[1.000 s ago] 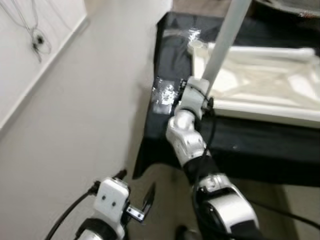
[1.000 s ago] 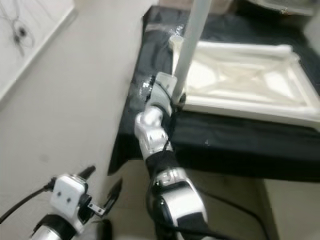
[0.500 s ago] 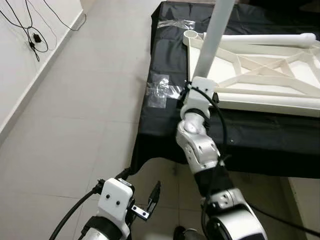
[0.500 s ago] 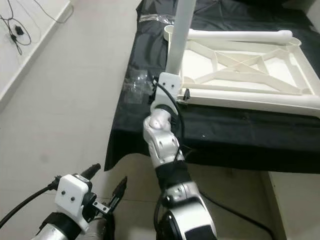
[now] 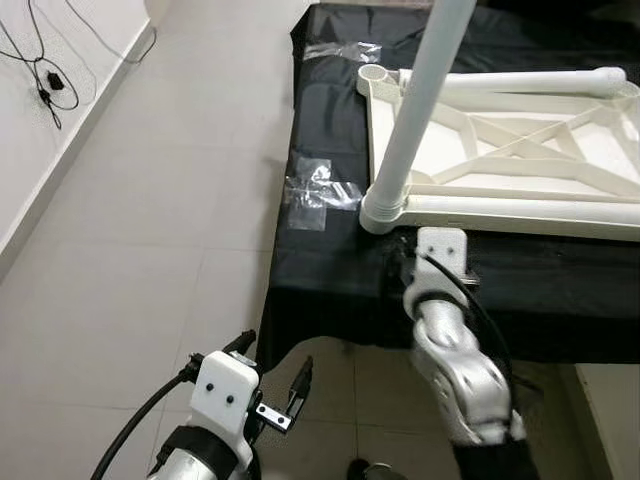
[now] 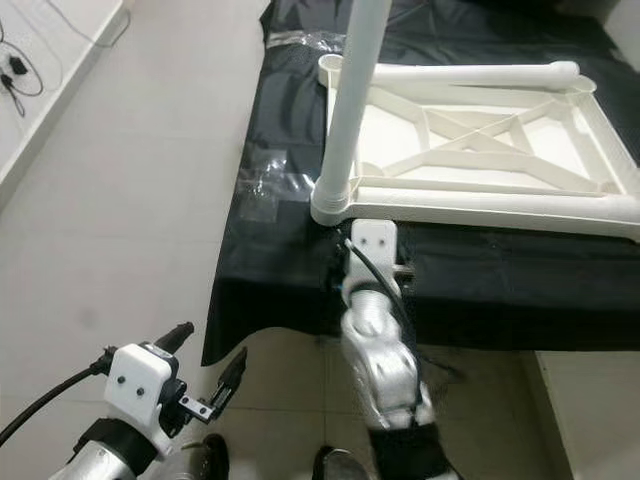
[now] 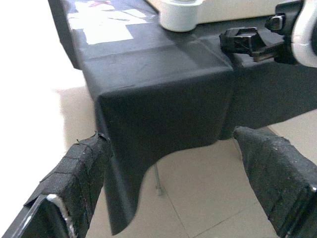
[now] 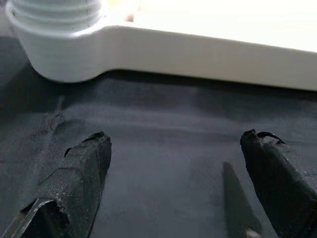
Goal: Building children table
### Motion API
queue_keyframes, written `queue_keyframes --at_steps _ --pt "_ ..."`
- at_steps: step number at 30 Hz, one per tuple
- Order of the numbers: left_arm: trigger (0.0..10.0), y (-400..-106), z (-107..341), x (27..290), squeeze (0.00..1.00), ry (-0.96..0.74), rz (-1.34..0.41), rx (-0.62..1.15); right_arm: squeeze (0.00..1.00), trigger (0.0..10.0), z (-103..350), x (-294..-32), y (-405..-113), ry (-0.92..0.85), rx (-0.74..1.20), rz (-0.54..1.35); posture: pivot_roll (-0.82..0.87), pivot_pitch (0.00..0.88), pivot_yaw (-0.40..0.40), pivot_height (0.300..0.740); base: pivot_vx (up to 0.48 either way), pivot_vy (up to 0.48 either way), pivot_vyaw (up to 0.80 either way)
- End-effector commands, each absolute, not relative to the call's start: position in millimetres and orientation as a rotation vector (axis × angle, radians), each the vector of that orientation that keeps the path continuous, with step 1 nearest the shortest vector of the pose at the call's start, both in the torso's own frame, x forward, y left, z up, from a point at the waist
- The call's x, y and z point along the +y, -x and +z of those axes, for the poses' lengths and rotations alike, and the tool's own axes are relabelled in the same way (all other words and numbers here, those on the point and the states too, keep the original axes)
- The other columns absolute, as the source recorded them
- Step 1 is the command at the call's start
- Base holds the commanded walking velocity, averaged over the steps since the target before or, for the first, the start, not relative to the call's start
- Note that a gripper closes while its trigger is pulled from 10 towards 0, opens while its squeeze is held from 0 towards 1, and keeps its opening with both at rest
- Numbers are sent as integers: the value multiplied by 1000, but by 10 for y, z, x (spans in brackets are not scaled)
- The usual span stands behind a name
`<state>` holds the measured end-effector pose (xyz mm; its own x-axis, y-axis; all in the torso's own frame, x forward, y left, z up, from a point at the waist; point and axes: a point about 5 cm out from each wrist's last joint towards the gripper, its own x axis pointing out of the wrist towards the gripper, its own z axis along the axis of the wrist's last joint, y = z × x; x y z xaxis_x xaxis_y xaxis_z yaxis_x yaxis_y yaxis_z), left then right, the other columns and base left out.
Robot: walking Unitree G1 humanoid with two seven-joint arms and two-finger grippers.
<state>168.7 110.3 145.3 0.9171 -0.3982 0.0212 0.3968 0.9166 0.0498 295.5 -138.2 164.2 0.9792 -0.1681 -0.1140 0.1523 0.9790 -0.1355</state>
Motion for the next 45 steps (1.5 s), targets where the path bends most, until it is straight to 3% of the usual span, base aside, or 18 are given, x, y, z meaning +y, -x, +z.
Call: queue_keyframes --at_steps 1,4,13,24,45 --pt "10000 -1672 1384 1122 0 -51 -404 -2 0 10000 1655 -1364 -2872 117 113 -49 22 204 -39 740 0 0 0" --pt "10000 -1701 1373 1219 0 -69 -299 4 0 10000 1662 -1472 -2755 110 33 101 21 190 -35 740 0 0 0" --pt "10000 -1725 1324 1458 0 -41 -48 32 0 10000 1487 -1646 -2832 99 55 8 31 118 -28 740 0 0 -178" --pt "10000 -1871 1406 1756 0 -102 155 -13 0 10000 1412 -1485 -3050 65 28 88 37 26 -28 740 0 0 0" --pt "10000 -2008 1464 1945 0 -138 267 -43 0 10000 1375 -1483 -3242 52 5 16 20 0 -22 740 0 0 -533"
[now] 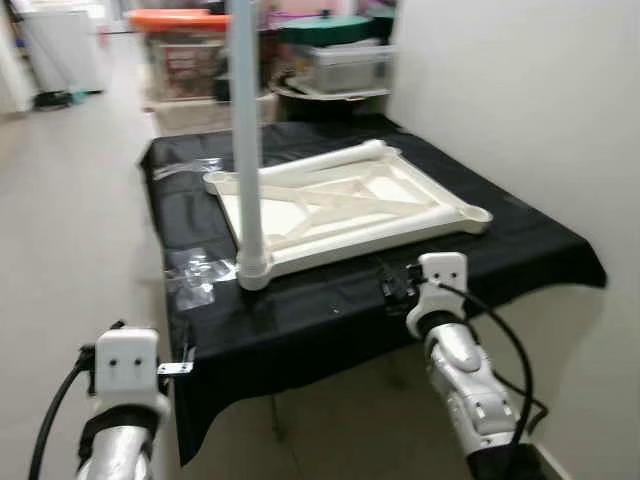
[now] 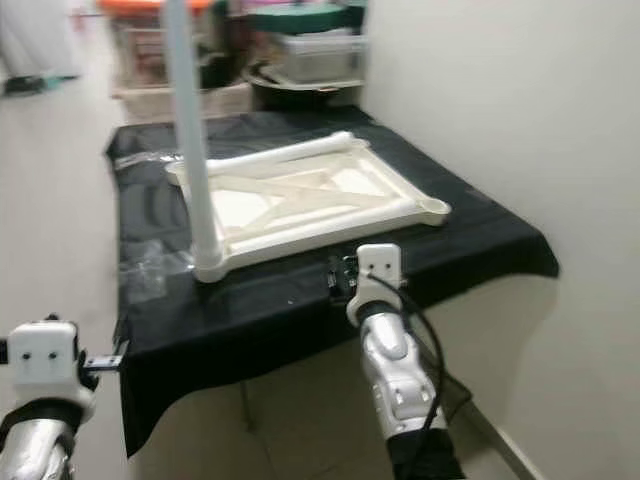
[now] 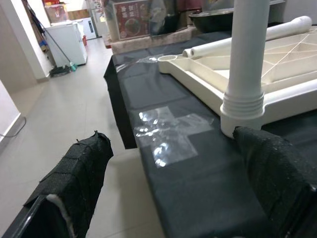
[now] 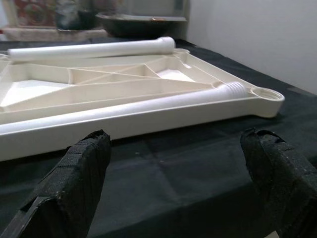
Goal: Building children table
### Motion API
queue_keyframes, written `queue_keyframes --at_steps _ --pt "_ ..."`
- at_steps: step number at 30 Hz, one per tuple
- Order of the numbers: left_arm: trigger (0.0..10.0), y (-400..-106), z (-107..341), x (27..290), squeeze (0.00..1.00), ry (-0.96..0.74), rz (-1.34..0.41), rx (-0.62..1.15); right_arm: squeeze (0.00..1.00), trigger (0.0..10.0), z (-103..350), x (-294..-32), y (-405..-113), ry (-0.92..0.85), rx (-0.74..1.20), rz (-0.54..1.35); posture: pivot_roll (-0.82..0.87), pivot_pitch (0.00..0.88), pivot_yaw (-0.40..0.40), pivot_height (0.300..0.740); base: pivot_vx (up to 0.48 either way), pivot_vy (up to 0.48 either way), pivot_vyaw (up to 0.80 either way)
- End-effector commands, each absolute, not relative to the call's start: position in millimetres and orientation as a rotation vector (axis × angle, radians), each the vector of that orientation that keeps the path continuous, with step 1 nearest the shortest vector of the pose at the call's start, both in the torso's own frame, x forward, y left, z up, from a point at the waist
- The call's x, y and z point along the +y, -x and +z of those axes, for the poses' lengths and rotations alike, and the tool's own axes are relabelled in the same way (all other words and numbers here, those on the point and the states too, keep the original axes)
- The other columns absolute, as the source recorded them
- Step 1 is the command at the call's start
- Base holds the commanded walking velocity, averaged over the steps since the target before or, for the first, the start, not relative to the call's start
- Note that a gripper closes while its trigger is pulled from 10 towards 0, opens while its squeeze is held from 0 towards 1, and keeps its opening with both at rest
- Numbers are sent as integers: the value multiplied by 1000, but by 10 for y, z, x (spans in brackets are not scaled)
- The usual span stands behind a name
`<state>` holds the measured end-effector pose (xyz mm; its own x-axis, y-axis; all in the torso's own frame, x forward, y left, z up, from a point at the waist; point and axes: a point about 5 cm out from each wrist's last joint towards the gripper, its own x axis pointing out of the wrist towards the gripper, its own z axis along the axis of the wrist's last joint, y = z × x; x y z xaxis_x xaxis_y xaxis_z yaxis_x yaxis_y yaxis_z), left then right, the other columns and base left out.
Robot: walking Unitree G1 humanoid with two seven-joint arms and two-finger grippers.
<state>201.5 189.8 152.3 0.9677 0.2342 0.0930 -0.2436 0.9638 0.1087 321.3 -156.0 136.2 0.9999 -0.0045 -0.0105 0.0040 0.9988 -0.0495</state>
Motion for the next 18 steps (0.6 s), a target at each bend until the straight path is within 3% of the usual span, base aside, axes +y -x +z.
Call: queue_keyframes --at_steps 1,13,18 --pt "10000 -2011 1461 1950 0 -145 272 -42 0 10000 1368 -1459 -3251 47 6 23 18 0 -16 740 0 -285 0" --pt "10000 -2020 1384 1951 0 -141 286 -5 0 10000 1306 -1366 -3278 35 28 51 19 0 -4 740 0 -431 0" --pt "10000 -2023 1371 1985 0 -85 329 -1 0 10000 1298 -1312 -3284 21 20 103 21 0 -8 740 0 0 0"
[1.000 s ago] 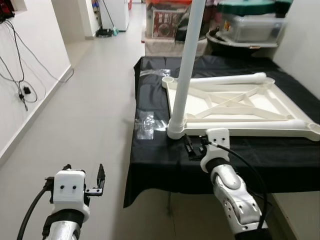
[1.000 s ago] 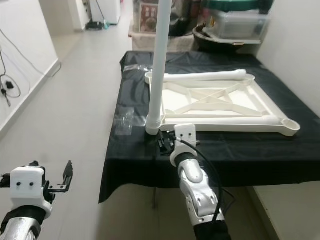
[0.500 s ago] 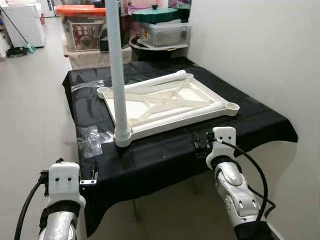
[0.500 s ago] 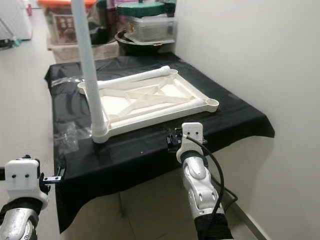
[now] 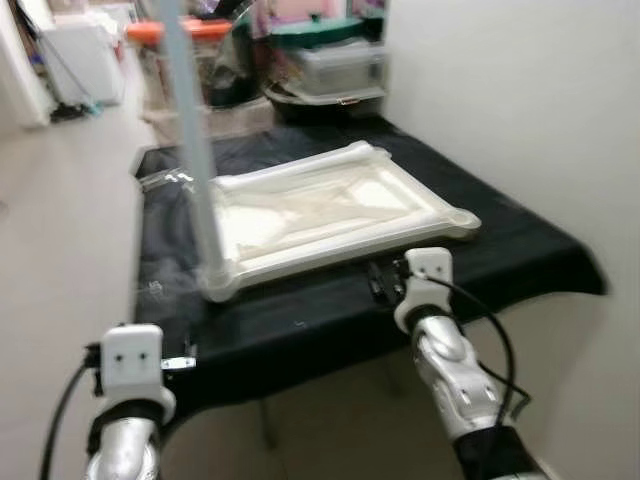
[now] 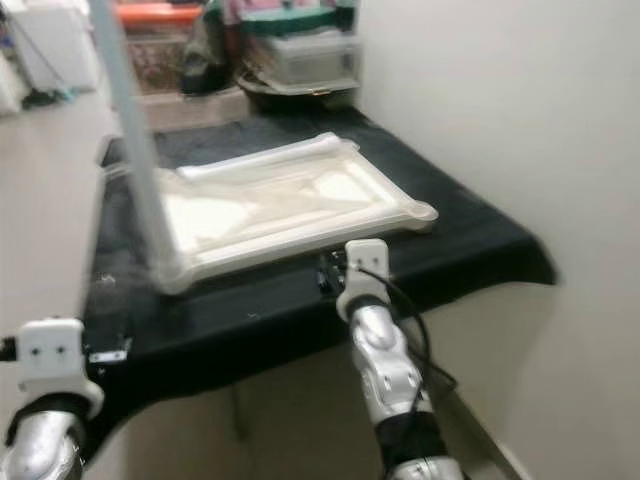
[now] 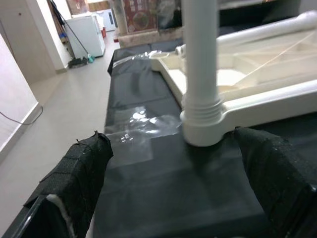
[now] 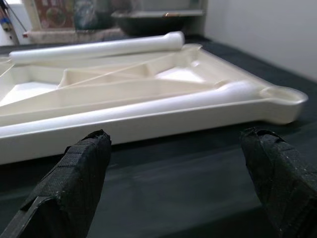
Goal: Building children table
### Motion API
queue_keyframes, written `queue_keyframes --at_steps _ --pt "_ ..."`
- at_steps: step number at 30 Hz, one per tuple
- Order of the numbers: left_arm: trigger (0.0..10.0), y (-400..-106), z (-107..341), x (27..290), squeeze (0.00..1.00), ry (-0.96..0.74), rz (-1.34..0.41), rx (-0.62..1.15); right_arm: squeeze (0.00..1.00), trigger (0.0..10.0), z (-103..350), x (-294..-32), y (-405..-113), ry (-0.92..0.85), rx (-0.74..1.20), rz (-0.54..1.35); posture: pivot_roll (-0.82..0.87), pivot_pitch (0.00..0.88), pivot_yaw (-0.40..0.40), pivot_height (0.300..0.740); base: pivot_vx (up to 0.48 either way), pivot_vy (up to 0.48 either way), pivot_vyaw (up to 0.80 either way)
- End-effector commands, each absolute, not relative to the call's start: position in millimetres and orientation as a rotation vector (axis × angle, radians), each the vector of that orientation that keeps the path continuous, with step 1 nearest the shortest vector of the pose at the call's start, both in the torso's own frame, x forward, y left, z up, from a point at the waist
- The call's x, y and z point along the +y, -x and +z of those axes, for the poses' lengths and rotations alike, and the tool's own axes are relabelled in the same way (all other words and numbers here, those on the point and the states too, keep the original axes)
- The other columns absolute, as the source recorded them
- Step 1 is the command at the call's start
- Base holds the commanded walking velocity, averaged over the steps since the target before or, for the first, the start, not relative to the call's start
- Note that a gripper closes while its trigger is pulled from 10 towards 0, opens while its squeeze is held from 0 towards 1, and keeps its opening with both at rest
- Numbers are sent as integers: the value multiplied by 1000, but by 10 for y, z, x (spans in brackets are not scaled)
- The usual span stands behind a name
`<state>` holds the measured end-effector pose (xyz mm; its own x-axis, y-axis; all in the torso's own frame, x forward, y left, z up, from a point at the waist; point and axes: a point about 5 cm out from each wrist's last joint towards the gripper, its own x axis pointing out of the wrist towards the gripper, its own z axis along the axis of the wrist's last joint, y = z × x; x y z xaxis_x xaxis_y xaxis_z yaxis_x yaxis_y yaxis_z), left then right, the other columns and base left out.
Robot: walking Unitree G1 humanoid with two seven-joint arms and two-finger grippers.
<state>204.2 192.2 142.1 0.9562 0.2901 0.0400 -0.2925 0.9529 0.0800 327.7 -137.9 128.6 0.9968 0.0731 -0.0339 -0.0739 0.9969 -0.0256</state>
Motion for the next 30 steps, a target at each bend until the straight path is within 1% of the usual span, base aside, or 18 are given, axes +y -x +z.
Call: queue_keyframes --at_steps 1,5,19,23,30 --pt "10000 -2020 1367 1987 0 -88 330 0 0 10000 1311 -1298 -3286 39 9 121 22 0 -15 740 0 0 0" --pt "10000 -2016 1351 1978 0 -98 317 8 0 10000 1319 -1268 -3289 50 1 147 21 0 -17 740 0 0 305" --pt "10000 -2011 1304 1914 0 -86 288 23 0 10000 1286 -1154 -3302 48 22 225 25 0 -27 740 0 0 788" --pt "10000 -2016 1274 1856 0 -104 247 37 0 10000 1271 -1187 -3318 36 36 190 23 0 -30 740 0 0 0" --pt "10000 -2021 1277 1824 0 -96 232 35 0 10000 1263 -1175 -3305 21 44 195 21 0 -30 740 -334 0 0"
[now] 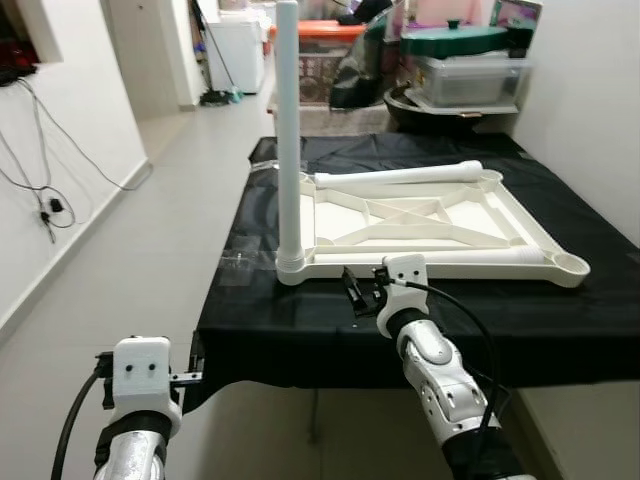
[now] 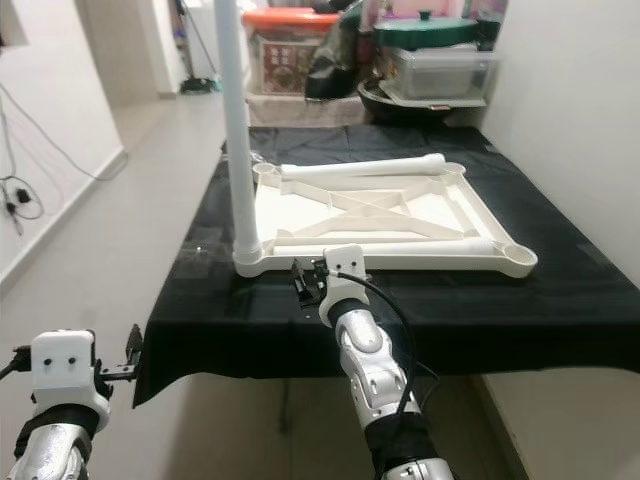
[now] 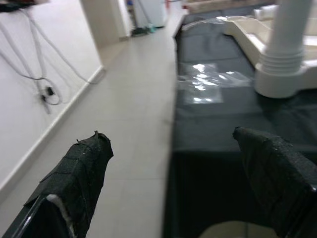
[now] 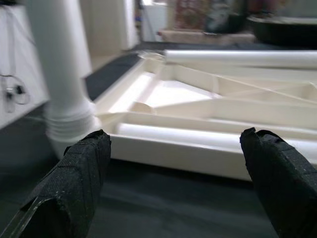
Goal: Building children table
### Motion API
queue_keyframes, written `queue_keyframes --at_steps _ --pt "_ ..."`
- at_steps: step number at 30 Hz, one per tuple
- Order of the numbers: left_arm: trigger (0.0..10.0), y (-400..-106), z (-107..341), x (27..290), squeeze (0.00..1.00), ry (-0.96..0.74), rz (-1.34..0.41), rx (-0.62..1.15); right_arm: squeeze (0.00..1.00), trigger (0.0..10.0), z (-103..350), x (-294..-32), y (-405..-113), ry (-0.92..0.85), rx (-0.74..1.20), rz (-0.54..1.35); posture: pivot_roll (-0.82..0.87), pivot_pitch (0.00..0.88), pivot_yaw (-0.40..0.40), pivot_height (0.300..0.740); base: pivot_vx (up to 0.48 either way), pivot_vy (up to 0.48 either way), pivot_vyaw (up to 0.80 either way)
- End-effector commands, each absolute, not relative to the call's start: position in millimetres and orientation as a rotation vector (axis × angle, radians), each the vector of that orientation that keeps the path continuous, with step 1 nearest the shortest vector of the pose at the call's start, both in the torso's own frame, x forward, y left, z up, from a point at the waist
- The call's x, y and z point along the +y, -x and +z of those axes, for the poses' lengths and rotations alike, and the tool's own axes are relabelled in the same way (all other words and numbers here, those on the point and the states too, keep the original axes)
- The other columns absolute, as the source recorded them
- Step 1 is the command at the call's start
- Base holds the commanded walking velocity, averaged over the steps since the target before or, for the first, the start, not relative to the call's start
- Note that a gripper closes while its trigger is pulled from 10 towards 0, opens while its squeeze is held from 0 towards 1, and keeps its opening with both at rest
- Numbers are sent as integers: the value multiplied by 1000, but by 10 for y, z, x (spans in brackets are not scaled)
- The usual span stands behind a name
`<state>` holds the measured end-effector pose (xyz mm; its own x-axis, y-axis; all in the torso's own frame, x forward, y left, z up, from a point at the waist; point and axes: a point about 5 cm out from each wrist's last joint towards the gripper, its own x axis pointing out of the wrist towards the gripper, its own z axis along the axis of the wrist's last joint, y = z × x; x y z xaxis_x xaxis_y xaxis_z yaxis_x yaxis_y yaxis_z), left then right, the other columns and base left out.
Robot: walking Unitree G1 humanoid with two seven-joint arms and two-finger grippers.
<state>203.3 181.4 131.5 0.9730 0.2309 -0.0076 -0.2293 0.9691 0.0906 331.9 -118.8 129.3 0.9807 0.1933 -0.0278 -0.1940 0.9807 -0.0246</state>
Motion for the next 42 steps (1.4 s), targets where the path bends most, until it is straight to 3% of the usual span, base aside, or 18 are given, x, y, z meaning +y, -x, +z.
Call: queue_keyframes --at_steps 1,14,33,42 --pt "10000 -2024 1278 1820 0 -96 229 34 0 10000 1257 -1166 -3299 22 47 200 21 0 -30 740 -409 0 0" --pt "10000 -2028 1285 1813 0 -98 232 33 0 10000 1258 -1154 -3299 17 44 204 24 0 -32 740 -440 0 0" --pt "10000 -2043 1426 1974 0 -109 324 -21 0 10000 1300 -1136 -3318 6 28 206 28 0 -45 740 0 0 0" --pt "10000 -2044 1465 1980 0 -124 340 -45 0 10000 1307 -1138 -3319 14 26 202 29 0 -45 740 0 0 -692"
